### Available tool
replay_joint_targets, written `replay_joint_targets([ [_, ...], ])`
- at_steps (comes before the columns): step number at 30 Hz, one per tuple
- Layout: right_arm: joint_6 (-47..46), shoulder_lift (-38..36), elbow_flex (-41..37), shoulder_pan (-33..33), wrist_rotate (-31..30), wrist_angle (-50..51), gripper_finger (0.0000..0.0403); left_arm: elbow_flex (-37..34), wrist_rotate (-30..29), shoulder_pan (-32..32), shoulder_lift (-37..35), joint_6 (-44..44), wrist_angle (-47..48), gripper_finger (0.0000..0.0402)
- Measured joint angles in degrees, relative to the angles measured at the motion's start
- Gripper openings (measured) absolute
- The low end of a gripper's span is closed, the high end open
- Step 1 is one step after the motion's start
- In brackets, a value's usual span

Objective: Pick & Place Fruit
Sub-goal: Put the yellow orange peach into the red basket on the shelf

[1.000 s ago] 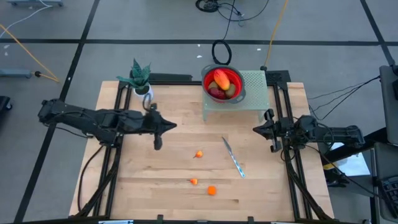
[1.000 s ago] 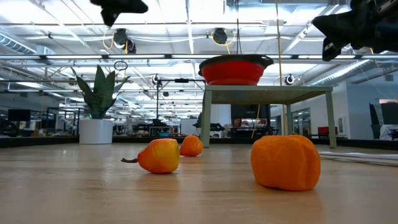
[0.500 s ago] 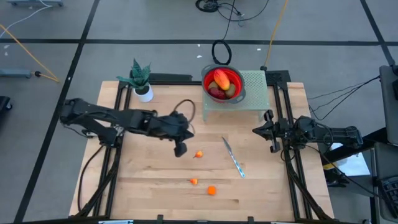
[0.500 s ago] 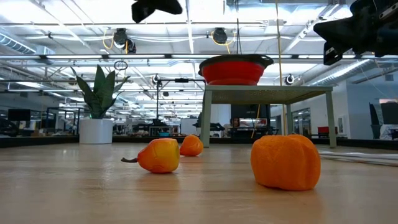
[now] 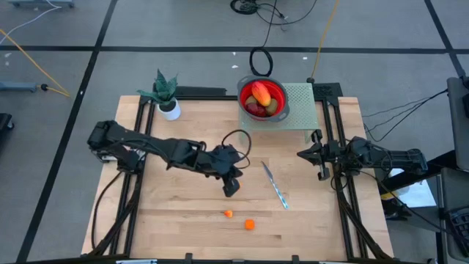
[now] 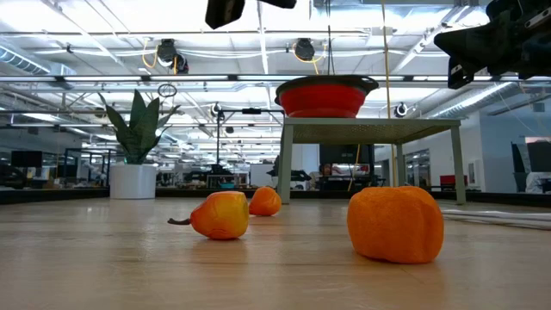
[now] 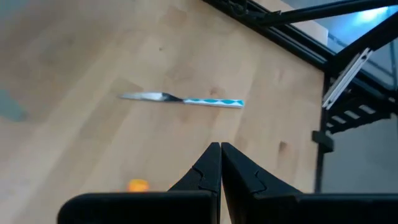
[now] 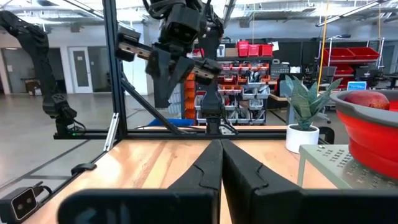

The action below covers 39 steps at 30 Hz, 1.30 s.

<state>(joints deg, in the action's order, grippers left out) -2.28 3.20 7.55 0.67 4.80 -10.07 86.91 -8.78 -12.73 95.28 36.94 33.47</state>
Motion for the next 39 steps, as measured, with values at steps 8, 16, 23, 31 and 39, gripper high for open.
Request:
replay_joint_targets([
  [8,0.42,0.00,0.00,0.00,0.00,0.20,0.0000,0.62,-0.56,-2.48,1.21,11.76,-0.17,0.0010],
  [16,1.52,0.00,0.00,0.00,0.00,0.22,0.0000,0.63,-5.26,-3.70,1.47,20.46,-0.20,0.0010],
  [23,1.51,0.00,0.00,0.00,-0.02,0.19,0.0000,0.68,-5.38,-3.70,3.46,24.25,-0.02,0.0010],
  [31,1.51,0.00,0.02,-0.02,-0.19,0.14,0.0000,0.68,-5.21,-2.92,7.55,24.75,-0.37,0.0010],
  [39,1.49,0.02,0.02,-0.02,-0.22,0.29,0.0000,0.64,-4.70,-1.27,10.54,18.54,0.09,0.0010],
])
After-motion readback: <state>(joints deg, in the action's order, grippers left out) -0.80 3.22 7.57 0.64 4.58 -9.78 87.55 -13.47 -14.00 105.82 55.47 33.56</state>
